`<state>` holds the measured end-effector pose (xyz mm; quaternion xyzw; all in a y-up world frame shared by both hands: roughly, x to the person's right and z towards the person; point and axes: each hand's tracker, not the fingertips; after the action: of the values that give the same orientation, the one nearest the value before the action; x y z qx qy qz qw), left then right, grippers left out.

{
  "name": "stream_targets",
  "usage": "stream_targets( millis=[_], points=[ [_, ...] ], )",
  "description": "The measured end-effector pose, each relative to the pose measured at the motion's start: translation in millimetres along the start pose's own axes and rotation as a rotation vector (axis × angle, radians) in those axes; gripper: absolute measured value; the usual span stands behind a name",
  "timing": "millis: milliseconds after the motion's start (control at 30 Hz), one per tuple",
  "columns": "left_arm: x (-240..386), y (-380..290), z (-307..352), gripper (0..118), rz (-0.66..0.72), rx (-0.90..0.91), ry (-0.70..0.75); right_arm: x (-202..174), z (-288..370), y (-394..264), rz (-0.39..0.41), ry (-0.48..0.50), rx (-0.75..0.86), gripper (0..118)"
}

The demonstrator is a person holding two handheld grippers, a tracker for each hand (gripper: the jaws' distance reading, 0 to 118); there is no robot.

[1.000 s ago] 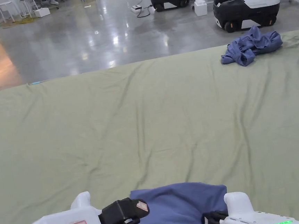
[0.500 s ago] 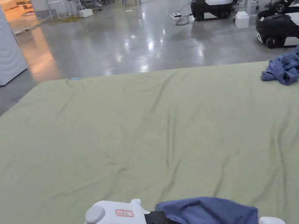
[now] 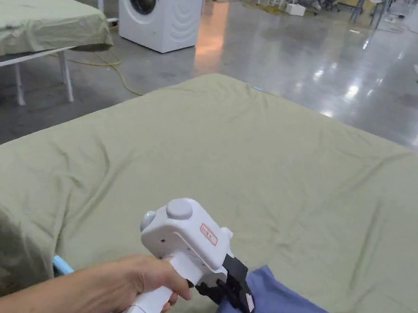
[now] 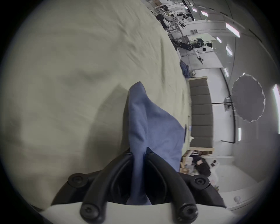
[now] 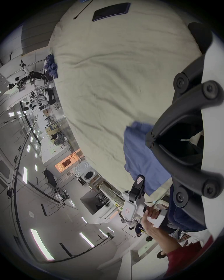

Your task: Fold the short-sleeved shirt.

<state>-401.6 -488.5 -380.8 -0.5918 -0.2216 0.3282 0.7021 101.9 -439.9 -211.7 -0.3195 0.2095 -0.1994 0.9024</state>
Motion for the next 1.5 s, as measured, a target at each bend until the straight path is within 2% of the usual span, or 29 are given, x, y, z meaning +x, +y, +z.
stream_targets(
  millis=[167, 267, 300, 367, 433, 500, 533, 567, 600, 633, 667, 700, 767, 800, 933, 1033, 1100, 1133, 1167, 1200, 1233, 1367, 1500],
  points=[
    [-58.6, 50.7, 91.4, 8, -0.060, 0.036, 0.296, -33.8, -3.4, -2.5, 0.074, -0.010, -0.040, 2],
    [-88.4, 77.4, 135.1, 8, -0.050, 0.014, 0.341, -44.1, -12.0, -6.7, 0.061, 0.003, -0.069, 2],
    [-89.0, 76.9, 149.6, 8, -0.057, 0.068, 0.436, -46.5, -14.8, -7.9, 0.050, 0.011, -0.075, 2],
    [-105.1, 90.7, 169.0, 8, -0.028, 0.034, 0.505, -51.2, -19.8, -9.0, 0.044, 0.019, -0.081, 2],
    [-117.9, 107.4, 186.5, 11, 0.029, 0.100, 0.588, -55.4, -21.6, -9.4, 0.049, 0.021, -0.088, 2],
    [-116.3, 114.8, 194.9, 46, 0.009, 0.073, 0.725, -58.3, -20.2, -9.6, 0.055, 0.031, -0.087, 2],
    [-110.5, 113.8, 199.0, 56, 0.000, 0.097, 0.842, -57.4, -19.2, -9.2, 0.057, 0.040, -0.086, 2],
    [-99.6, 107.5, 199.9, 56, -0.046, 0.087, 0.973, -58.0, -17.2, -9.7, 0.060, 0.047, -0.080, 2],
    [-89.1, 102.0, 202.8, 79, -0.071, 0.088, 1.089, -58.5, -15.1, -10.2, 0.063, 0.048, -0.076, 2],
    [-76.1, 100.3, 207.9, 82, -0.166, 0.101, 1.276, -58.2, -12.8, -10.7, 0.067, 0.055, -0.071, 2],
    [-66.4, 96.0, 213.7, 82, -0.216, 0.108, 1.394, -58.3, -12.2, -11.0, 0.075, 0.059, -0.065, 2],
    [-56.4, 88.7, 224.3, 82, -0.266, 0.153, 1.468, -58.3, -10.5, -12.0, 0.085, 0.055, -0.061, 2],
    [-23.3, 72.8, 241.9, 82, -0.330, 0.289, 1.491, -56.2, -6.1, -13.8, 0.095, 0.058, -0.052, 2],
    [-1.6, 60.7, 245.9, 82, -0.352, 0.354, 1.468, -54.9, -3.7, -14.8, 0.102, 0.065, -0.043, 2],
    [65.2, 8.8, 236.2, 82, -0.462, 0.606, 1.198, -49.4, 1.8, -13.7, 0.165, 0.028, -0.016, 2],
    [100.7, -30.6, 202.4, 82, -0.461, 0.786, 0.865, -40.7, 2.2, -3.1, 0.219, -0.078, 0.022, 2],
    [118.8, -56.1, 156.2, 80, -0.461, 0.854, 0.653, -32.0, 1.2, 8.6, 0.274, -0.148, 0.064, 2],
    [127.9, -68.3, 129.9, 70, -0.484, 0.850, 0.562, -28.8, 1.6, 15.1, 0.296, -0.184, 0.077, 2],
    [137.9, -79.2, 107.4, 52, -0.518, 0.888, 0.505, -25.9, 2.8, 20.9, 0.312, -0.214, 0.099, 2],
    [151.5, -92.6, 82.2, 25, -0.574, 0.918, 0.480, -15.5, 10.2, 38.4, 0.331, -0.243, 0.132, 2],
    [164.3, -110.2, 55.5, 5, -0.615, 0.974, 0.467, -13.5, 14.2, 43.3, 0.347, -0.278, 0.166, 2],
    [203.7, -155.0, 6.9, 0, -0.683, 1.126, 0.354, -7.3, 38.8, 49.8, 0.366, -0.334, 0.321, 2],
    [232.4, -186.6, -15.7, 0, -0.713, 1.166, 0.408, -17.5, 61.8, 48.9, 0.394, -0.401, 0.427, 2]
  ],
)
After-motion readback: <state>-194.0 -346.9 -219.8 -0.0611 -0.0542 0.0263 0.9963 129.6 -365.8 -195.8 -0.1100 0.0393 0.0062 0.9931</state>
